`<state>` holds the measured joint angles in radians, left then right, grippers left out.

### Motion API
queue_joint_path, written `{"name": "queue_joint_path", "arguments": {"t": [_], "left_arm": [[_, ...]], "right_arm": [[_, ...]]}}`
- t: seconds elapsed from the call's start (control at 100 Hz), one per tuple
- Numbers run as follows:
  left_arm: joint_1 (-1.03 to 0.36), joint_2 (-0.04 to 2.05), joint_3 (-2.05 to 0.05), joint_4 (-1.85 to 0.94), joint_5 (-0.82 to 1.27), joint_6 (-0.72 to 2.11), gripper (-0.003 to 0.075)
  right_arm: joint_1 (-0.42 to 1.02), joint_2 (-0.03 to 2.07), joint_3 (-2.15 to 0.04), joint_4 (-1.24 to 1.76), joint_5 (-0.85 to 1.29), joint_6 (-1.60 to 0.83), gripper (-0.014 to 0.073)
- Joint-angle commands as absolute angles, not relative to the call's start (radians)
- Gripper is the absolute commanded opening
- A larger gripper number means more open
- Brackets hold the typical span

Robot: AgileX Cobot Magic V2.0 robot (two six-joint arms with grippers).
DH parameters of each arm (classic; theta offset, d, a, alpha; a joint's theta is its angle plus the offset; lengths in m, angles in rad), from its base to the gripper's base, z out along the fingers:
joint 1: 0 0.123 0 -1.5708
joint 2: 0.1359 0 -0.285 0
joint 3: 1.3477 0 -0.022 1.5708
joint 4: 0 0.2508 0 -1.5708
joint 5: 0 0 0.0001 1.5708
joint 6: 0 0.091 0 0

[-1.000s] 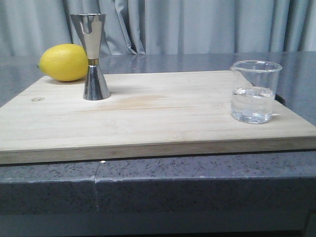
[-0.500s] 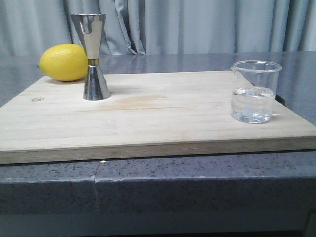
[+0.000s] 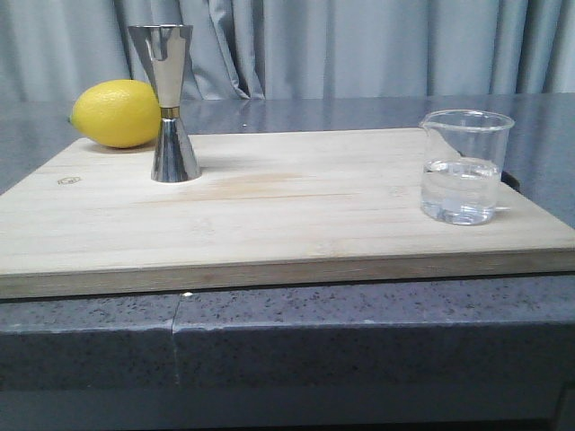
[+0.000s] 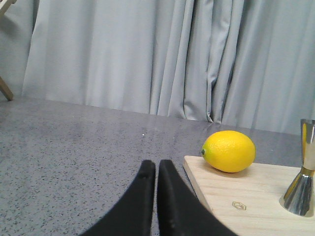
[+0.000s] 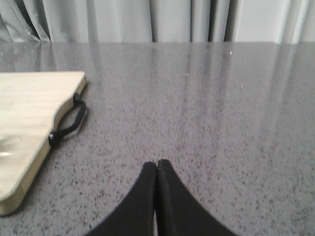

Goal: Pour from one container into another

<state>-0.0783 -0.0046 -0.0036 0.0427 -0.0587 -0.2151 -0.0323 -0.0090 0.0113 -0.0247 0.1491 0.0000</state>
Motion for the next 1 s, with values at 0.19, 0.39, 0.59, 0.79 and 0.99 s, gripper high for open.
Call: {"name": "queue_joint_path", "arguments": {"t": [0.19,0.39,0.59,0.79,0.99], "left_arm": [[-0.077,-0.031,0.010,0.000,-0.215,-0.240,-0.0020],[-0.082,-0.031,-0.016,-0.068,-0.280,-0.416,-0.0020],[-0.174,0.053,-0.128,-0.068,-0.082,-0.558,-0.0020],[-0.360,0.268,-0.290,0.095,-0.028,-0.546,-0.0020],[-0.566,0.534,-0.434,0.391,-0.028,-0.546,-0.0019]], "right_arm": [[-0.033,-0.028,0.035,0.029,-0.019,0.000,-0.0070],[-0.033,-0.028,0.022,0.424,-0.074,0.022,-0.0070],[-0.033,0.004,-0.136,0.489,0.106,0.022,-0.0070],[-0.033,0.205,-0.353,0.484,0.333,-0.166,-0.0070],[-0.033,0.428,-0.519,0.484,0.419,-0.313,-0.0036]]}}
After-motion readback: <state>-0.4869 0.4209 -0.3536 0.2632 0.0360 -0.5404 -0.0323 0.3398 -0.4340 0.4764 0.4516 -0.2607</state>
